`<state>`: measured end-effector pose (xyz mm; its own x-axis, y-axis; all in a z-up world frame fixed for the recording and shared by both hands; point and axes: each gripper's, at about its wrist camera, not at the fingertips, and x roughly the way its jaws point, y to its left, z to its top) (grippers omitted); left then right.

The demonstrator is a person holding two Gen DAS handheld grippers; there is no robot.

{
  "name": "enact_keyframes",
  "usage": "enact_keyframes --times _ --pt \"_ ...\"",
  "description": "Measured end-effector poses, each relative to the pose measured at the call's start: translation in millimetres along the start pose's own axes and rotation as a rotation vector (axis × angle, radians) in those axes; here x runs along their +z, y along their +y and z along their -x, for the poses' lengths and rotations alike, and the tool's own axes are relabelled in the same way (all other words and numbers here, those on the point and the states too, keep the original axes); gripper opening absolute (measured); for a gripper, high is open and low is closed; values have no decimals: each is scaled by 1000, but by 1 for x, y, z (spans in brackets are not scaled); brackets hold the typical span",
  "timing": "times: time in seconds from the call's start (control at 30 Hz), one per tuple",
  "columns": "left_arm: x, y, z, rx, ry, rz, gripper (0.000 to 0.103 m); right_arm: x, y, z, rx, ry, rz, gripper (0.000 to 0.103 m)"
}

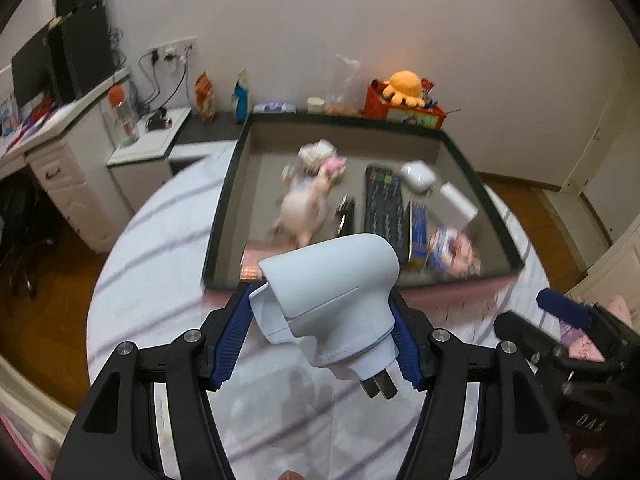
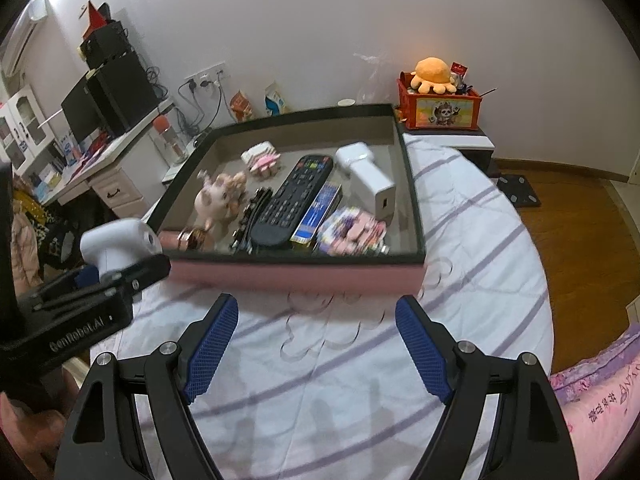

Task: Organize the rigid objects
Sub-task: 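Carry the hair dryer with the left gripper into the box and release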

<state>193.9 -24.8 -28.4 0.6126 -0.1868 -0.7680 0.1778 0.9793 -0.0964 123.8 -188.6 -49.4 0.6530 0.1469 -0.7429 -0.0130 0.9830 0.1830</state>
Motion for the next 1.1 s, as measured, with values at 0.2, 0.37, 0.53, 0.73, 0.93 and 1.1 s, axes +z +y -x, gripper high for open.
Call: enact_keyframes --times 0.2,0.37,0.53,0.73,0.93,1.1 --pt "43 -15 -37 -12 8 -41 65 30 -20 -16 -9 -25 -34 83" --pt "71 -26 -73 -20 33 -63 65 53 -42 -33 -24 -37 -72 83" --pt "89 -32 -101 -7 38 -75 65 72 -59 -50 -35 -44 -106 83" --pt "100 -38 -131 15 58 -84 65 82 -68 -67 -42 -35 -121 82" --pt "105 -41 -144 21 106 -88 65 82 -70 -76 -39 -19 -124 83" --pt "104 -43 -148 44 134 -93 68 81 -67 -73 -35 -18 -124 83"
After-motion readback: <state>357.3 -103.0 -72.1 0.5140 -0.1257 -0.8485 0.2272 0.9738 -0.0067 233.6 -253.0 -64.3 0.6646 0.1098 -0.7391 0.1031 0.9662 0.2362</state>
